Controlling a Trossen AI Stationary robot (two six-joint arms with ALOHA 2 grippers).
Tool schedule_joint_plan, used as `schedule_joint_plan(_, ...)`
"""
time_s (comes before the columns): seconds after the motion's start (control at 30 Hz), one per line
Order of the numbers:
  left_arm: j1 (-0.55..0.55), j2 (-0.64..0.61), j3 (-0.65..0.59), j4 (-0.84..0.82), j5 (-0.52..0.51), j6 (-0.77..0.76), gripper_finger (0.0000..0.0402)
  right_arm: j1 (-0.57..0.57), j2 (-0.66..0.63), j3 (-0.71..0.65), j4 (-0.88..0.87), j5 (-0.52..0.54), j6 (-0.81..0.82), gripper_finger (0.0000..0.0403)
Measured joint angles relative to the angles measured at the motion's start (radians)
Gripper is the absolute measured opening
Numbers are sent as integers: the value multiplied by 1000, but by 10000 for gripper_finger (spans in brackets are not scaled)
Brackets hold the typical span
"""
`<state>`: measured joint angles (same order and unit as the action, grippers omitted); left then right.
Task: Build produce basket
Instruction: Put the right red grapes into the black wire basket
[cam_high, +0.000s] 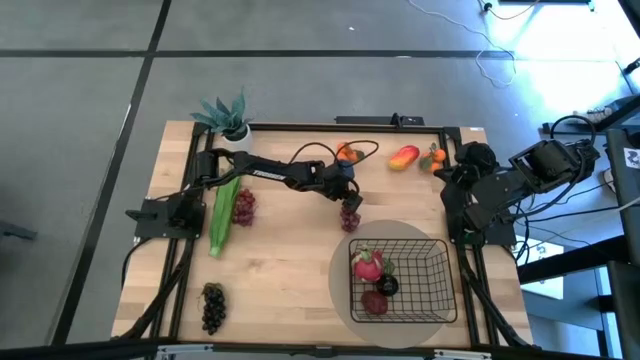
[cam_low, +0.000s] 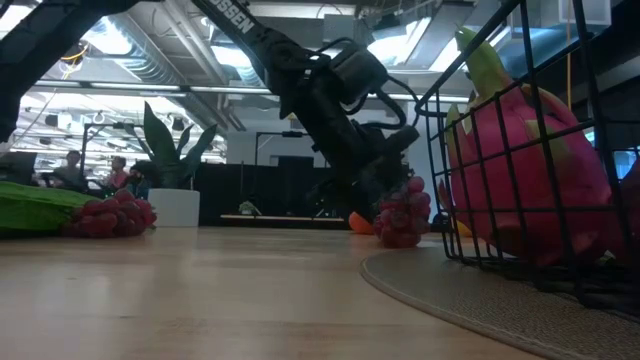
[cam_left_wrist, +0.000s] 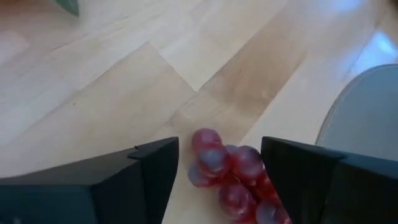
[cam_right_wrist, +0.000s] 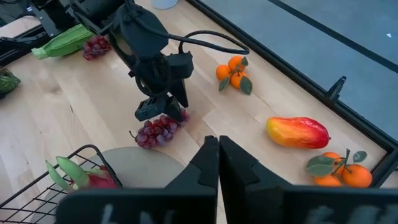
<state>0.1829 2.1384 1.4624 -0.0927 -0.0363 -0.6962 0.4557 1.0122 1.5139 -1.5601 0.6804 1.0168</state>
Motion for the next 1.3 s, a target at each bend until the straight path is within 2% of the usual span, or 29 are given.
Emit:
schedule_joint_plan(0.5, -7, 11, 1, -23, 19, 11, 125, 0, 0, 0, 0, 1, 0, 0)
schedule_joint_plan(0.77, -9, 11, 1, -27, 22, 26, 53, 0, 0, 0, 0, 1, -4, 0)
schedule_joint_plan(0.9, -9, 11, 1, -30, 56, 27, 12, 0, 0, 0, 0, 1, -5, 0)
schedule_joint_plan(1.3, -10, -20, 2, -54, 54, 81, 1, 0, 0, 0, 0, 1, -31, 0)
